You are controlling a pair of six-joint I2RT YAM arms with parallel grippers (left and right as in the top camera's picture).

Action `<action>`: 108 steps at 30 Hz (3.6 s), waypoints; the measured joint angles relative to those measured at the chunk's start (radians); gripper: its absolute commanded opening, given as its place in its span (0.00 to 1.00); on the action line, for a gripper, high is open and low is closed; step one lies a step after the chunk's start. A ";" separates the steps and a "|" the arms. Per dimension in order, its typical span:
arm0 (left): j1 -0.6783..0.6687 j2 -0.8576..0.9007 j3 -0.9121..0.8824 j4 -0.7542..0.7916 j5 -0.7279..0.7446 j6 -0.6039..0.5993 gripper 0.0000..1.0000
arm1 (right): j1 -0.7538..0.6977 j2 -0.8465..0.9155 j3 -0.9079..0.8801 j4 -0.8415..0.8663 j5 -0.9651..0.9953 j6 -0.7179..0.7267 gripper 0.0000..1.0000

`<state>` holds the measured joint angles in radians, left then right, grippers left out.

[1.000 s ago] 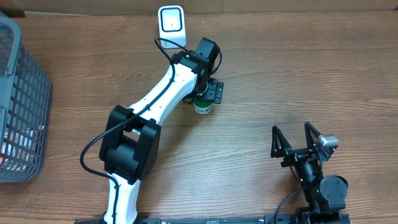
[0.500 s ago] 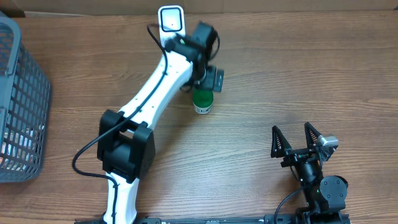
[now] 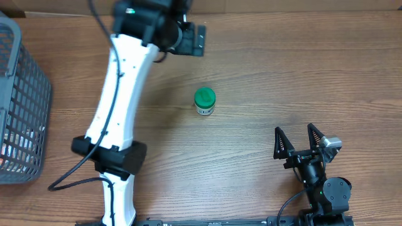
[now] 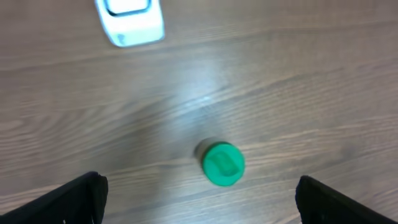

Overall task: Scan the item barcode
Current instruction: 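Move the left gripper back into the basket toward the items, then grasp the orange snack box and place it left of the jar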

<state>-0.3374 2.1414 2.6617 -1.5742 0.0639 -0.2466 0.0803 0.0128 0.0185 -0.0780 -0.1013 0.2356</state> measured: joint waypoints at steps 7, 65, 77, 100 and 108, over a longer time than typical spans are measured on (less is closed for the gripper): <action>0.158 0.000 0.189 -0.110 0.027 0.019 0.99 | 0.000 0.000 0.000 0.000 0.000 0.000 1.00; 1.125 -0.095 -0.044 -0.104 -0.122 -0.216 0.97 | 0.000 0.000 0.000 0.000 0.000 0.000 1.00; 1.239 -0.095 -0.404 0.046 -0.174 -0.223 0.80 | 0.000 0.000 0.000 0.000 0.000 0.000 1.00; 1.236 -0.095 -0.972 0.506 -0.217 -0.140 0.71 | 0.000 0.000 0.000 0.000 0.000 0.000 1.00; 1.237 -0.098 -1.022 0.538 -0.236 -0.114 0.07 | 0.000 0.000 0.000 0.000 0.000 0.000 1.00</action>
<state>0.8993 2.0438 1.6394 -1.0359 -0.1719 -0.3611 0.0803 0.0128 0.0185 -0.0780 -0.1013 0.2359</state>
